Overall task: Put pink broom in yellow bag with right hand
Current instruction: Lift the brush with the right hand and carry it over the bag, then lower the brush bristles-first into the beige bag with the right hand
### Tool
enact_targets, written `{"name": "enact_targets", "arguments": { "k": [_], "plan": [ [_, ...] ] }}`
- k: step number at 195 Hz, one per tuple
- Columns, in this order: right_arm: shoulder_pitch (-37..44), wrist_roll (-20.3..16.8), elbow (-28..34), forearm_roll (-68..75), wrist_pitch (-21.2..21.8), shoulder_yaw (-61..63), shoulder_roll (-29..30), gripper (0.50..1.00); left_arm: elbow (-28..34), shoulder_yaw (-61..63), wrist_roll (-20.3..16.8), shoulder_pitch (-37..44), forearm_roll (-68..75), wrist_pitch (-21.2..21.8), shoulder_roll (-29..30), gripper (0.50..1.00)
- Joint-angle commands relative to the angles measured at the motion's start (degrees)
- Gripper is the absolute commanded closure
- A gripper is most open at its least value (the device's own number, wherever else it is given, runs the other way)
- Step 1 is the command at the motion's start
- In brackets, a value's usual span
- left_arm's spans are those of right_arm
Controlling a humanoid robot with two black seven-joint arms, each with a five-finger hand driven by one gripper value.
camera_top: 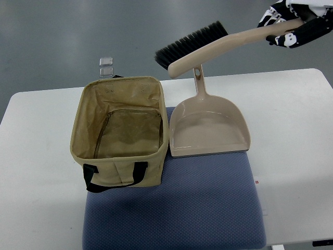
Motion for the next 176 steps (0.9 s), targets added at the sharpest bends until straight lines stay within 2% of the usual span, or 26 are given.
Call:
{"name": "enact_targets", "arguments": {
  "k": [1, 38, 79, 134, 176],
  "plan": [
    [4.04, -0.15, -3.89, -8.05, 0.0, -3.38, 7.28, 1.0, 0.13, -0.01, -0.08, 0.0, -0.07, 0.0, 0.0, 0.5],
    [9.05, -0.15, -10.83, -14.38, 0.0, -8.83, 19.15, 1.0, 0.13, -0.27, -0.08, 0.0, -0.07, -0.08, 0.0, 0.5],
    [12.13, -0.15, -17.42, -19.66, 0.0, -12.97, 28.12, 1.0, 0.13, -0.28, -0.08, 0.0, -0.07, -0.08, 0.0, 0.5],
    [13.54, -0.15, -18.74, -24.93, 0.0, -17.62, 33.66, 1.0, -0.4, -0.28, -0.08, 0.0, -0.06, -0.08, 0.0, 0.5],
    [13.71, -0.06, -19.18, -26.78, 0.0, -19.3, 35.68, 1.0, -0.31, -0.36, -0.08, 0.0, -0.07, -0.08, 0.0, 0.5]
  ]
}}
